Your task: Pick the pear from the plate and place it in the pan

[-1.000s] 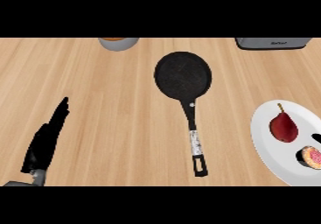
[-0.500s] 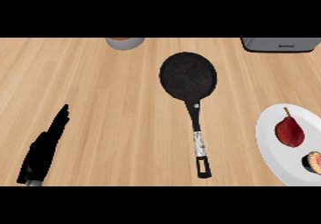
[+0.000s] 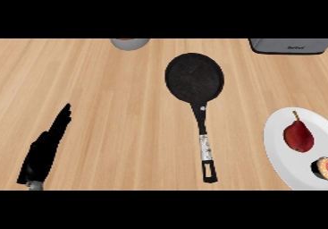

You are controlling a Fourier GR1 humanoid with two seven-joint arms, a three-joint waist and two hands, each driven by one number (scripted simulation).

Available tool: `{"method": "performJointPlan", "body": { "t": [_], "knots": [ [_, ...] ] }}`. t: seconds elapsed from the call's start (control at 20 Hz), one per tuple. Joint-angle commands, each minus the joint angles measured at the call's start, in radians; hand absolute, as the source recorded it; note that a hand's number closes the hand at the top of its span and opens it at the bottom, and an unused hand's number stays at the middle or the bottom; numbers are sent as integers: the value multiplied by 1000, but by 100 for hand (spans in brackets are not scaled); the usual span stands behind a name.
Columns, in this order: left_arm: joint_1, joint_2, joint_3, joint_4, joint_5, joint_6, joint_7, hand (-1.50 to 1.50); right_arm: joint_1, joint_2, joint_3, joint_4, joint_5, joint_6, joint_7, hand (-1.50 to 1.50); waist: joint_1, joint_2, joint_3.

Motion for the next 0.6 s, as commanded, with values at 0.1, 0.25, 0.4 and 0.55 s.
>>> {"method": "performJointPlan", "body": {
  "t": [0.1, 0.25, 0.4, 0.55],
  "knots": [
    [5, -3, 27, 27, -16, -20, -41, 0, -110, -29, 35, 168, -50, 159, 54, -150, 0, 1, 1],
    [-32, -41, 16, 81, -30, -14, -54, 0, -198, 29, 130, 191, -21, 136, 140, -150, 2, 3, 0],
    [-34, -25, 8, -8, -27, -16, 45, 0, -234, 4, 180, 196, -49, 206, 220, -150, 6, 0, 0],
    [-22, -50, 9, 22, -35, -7, 9, 0, -242, 6, 194, 294, -78, 254, 186, -150, 2, 1, 0]
  ]
}}
